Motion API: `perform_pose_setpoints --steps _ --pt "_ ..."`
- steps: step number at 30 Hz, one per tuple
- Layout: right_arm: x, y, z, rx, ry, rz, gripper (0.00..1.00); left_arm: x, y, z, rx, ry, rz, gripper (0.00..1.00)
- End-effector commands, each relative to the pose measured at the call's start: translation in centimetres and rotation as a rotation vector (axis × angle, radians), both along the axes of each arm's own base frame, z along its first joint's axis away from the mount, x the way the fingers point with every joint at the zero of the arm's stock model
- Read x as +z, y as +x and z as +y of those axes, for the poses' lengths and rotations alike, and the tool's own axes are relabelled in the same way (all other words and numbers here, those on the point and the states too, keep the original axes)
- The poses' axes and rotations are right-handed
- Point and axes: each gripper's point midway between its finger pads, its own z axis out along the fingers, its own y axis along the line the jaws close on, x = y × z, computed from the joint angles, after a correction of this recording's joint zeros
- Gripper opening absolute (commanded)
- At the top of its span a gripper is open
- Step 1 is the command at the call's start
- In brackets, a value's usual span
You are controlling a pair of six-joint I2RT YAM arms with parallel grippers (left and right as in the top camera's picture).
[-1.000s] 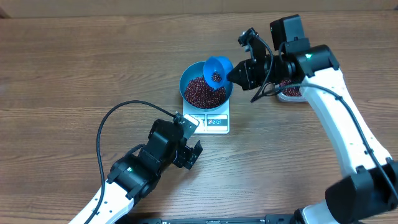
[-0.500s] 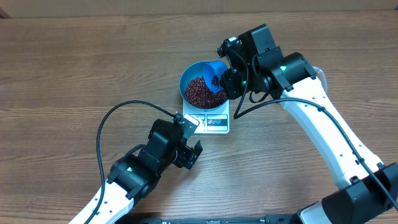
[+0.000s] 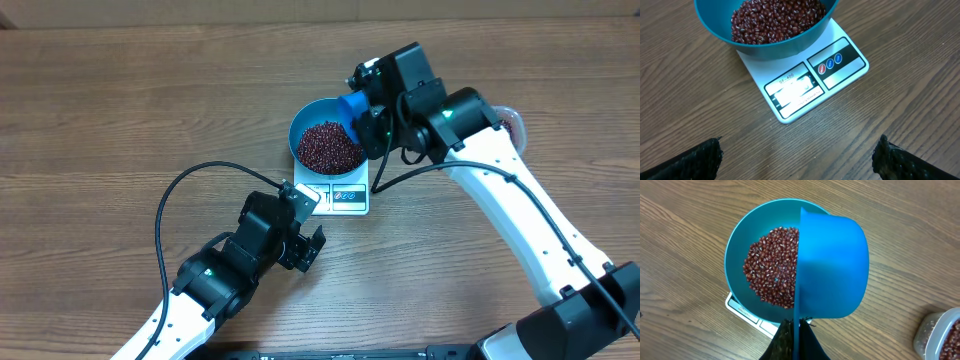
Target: Scoop item into bowl and weigh 150g on scale
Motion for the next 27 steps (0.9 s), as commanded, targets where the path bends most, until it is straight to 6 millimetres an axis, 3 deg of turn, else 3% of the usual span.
perform_pose_setpoints --steps 1,27 --pt "1.93 0.15 0.39 -0.010 -0.041 -0.086 0.04 -0.41 0.06 0.31 0.013 0.010 0.006 1.00" --pt "2.16 0.39 0.65 -0.027 -0.024 -0.095 0.04 -0.41 0.06 0.31 0.013 0.010 0.006 1.00"
